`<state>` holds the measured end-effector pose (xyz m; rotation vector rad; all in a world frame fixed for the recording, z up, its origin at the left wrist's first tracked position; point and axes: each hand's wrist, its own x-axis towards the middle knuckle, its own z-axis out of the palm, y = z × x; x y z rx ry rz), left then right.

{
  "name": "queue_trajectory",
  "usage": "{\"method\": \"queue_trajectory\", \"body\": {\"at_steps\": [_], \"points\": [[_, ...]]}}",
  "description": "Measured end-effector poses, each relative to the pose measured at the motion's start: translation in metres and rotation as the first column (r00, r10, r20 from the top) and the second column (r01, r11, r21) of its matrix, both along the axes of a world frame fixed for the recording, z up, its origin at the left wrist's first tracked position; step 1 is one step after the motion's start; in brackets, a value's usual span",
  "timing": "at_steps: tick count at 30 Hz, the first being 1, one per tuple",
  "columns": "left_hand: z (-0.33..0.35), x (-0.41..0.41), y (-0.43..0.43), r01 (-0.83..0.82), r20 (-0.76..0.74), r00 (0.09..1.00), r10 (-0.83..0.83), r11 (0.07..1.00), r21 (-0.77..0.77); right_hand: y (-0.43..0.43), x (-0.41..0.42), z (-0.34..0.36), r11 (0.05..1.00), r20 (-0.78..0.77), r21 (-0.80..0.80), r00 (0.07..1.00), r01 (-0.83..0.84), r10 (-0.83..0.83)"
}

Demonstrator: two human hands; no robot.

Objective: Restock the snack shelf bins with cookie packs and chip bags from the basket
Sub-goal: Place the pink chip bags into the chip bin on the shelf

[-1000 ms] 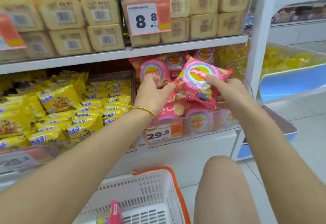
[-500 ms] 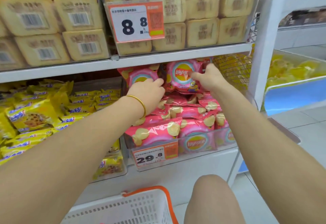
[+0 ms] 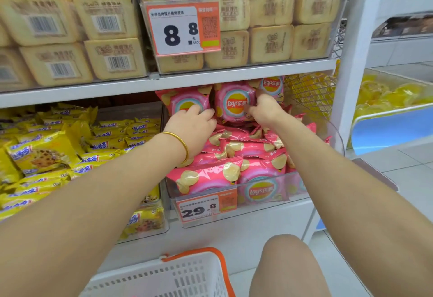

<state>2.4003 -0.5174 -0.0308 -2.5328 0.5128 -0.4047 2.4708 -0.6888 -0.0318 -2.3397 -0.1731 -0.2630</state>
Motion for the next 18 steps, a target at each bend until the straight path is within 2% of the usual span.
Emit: {"method": "queue_trajectory", "body": {"at_steps": [4, 6, 8, 11, 13, 15, 18], "points": [[0.003, -0.015, 0.002, 0.015, -0.006, 1.000, -0.015, 0.995, -0.095, -0.007, -0.011, 0.000, 0.993, -0.003, 0.067, 0.996, 0.092, -0.092], [0.004, -0.029, 0.004, 0.027, -0.004, 1.000, -0.028, 0.984, -0.177, -0.009, -0.025, -0.001, 0.987, 0.047, 0.082, 0.988, 0.141, -0.145], [0.001, -0.049, 0.008, 0.125, 0.058, 0.992, -0.113, 0.946, -0.300, -0.008, -0.047, -0.003, 0.985, 0.130, 0.095, 0.979, 0.144, -0.156], [-0.014, -0.089, 0.020, 0.325, 0.193, 0.945, -0.264, 0.821, -0.470, 0.002, -0.107, -0.010, 0.988, 0.262, 0.144, 0.961, 0.055, -0.092], [-0.035, -0.124, 0.030, 0.351, 0.182, 0.936, -0.302, 0.751, -0.560, 0.017, -0.155, -0.022, 0.986, 0.294, 0.139, 0.955, -0.093, 0.049], [-0.059, -0.161, 0.042, 0.279, 0.087, 0.953, -0.289, 0.734, -0.620, 0.038, -0.191, -0.044, 0.957, 0.177, 0.112, 0.953, -0.266, 0.244], [-0.113, -0.201, 0.072, 0.008, -0.227, 0.954, -0.194, 0.777, -0.630, 0.080, -0.213, -0.093, 0.878, -0.193, -0.050, 0.867, -0.477, 0.460]]}}
